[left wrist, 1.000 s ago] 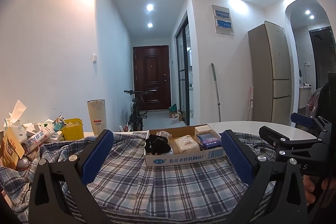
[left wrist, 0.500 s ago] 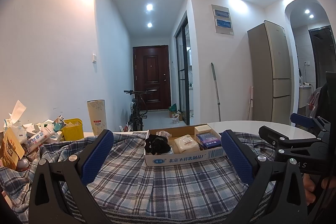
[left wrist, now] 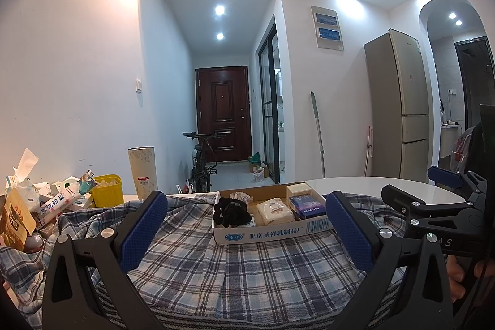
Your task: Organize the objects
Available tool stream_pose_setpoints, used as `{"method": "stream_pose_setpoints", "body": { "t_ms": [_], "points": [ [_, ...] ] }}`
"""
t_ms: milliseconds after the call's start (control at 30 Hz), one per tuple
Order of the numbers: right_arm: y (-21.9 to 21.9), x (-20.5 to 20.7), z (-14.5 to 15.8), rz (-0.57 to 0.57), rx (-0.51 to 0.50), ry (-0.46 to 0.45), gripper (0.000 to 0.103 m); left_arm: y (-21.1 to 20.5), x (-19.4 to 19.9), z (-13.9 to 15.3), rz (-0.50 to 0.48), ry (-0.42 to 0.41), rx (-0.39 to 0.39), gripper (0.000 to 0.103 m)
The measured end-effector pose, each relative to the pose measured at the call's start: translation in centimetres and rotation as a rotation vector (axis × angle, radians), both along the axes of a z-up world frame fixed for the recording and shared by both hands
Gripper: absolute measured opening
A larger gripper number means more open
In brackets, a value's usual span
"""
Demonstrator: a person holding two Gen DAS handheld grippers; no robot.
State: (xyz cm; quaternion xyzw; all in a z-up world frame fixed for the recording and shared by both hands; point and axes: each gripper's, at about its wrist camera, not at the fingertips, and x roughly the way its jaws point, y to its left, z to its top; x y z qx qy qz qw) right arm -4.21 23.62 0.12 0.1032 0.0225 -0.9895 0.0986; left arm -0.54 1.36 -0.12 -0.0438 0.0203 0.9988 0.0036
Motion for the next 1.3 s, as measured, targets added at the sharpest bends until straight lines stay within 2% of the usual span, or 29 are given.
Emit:
{"method": "stream_pose_setpoints", "body": {
  "t_ms": [1300],
  "points": [
    [-0.06,-0.11,-0.15,-0.002,0.000,-0.011,0.103,-0.10,-0.22,-0.18,-0.001,0.003,0.000,0.103]
  ]
}}
